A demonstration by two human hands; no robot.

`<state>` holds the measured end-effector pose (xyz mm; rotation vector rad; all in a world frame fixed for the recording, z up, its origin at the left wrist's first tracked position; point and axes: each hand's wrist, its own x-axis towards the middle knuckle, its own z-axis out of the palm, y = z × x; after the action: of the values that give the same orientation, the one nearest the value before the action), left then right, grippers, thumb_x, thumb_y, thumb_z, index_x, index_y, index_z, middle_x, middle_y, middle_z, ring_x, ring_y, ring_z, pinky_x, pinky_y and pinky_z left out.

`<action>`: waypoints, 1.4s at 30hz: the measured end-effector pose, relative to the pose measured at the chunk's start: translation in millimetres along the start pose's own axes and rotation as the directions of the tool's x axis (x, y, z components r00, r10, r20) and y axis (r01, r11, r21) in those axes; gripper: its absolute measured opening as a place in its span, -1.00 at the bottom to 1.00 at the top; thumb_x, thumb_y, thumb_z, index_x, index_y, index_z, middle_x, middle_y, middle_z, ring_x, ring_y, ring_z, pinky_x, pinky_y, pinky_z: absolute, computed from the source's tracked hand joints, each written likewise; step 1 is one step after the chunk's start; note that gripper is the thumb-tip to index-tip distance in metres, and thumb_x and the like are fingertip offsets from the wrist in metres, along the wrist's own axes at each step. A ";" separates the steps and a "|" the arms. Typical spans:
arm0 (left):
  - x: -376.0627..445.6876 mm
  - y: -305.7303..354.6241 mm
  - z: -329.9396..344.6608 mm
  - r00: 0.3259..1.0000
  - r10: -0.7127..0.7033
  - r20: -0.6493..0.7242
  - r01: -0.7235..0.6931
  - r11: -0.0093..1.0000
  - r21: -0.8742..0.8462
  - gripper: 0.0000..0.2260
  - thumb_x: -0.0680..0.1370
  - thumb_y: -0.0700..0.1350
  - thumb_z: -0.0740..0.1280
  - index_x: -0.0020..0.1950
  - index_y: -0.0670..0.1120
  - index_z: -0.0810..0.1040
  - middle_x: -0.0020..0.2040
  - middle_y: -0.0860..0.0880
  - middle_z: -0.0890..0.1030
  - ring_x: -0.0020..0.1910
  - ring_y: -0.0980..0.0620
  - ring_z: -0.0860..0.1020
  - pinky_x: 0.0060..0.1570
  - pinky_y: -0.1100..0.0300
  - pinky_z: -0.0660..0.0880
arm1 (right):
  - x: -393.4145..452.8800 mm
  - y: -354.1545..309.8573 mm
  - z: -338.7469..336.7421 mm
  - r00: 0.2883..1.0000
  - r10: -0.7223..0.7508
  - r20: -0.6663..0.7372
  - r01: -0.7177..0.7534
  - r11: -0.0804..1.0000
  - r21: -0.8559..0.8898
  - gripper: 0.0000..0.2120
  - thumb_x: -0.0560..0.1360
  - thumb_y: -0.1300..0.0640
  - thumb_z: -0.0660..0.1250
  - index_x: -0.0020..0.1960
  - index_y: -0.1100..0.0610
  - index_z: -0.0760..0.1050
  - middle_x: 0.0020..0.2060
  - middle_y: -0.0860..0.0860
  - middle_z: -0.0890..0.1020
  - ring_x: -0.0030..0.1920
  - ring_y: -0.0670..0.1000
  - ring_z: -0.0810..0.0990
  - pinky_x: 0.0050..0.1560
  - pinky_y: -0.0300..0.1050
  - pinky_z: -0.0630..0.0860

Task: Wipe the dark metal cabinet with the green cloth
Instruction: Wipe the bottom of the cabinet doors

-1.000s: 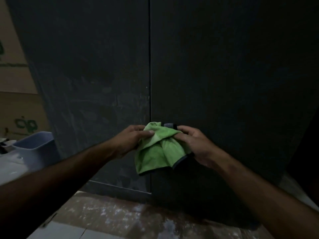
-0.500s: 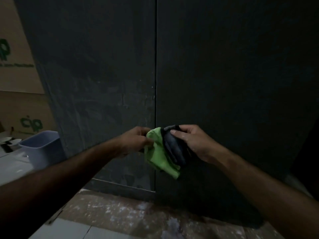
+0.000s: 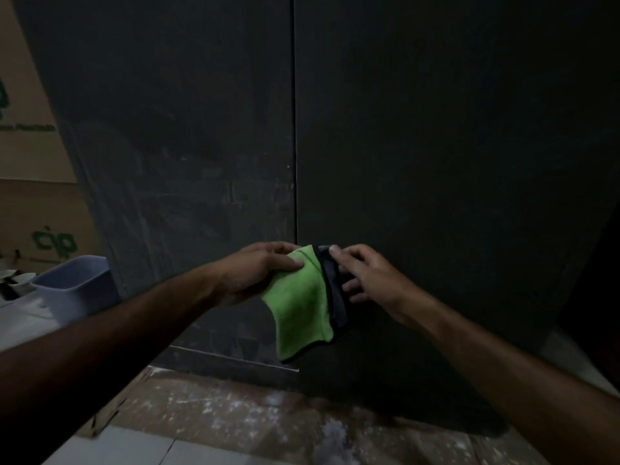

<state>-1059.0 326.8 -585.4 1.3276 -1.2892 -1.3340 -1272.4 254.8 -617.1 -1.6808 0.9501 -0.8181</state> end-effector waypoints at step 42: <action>89.8 91.6 1.0 0.003 0.926 -0.377 -0.290 0.361 0.886 -0.45 0.48 -0.24 0.38 0.46 -0.14 0.37 0.23 -0.18 0.43 0.17 0.00 0.36 0.19 0.22 0.23 | 31.1 -30.8 -27.3 0.373 -0.903 -0.212 0.316 0.338 -0.887 -0.64 0.49 0.11 0.40 0.26 0.14 0.53 0.30 0.17 0.47 0.35 0.20 0.40 0.29 0.23 0.41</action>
<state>-1077.5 226.9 -507.0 1.1422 -1.2028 0.6682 -1275.1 221.7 -577.6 -2.6792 1.1361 -2.0177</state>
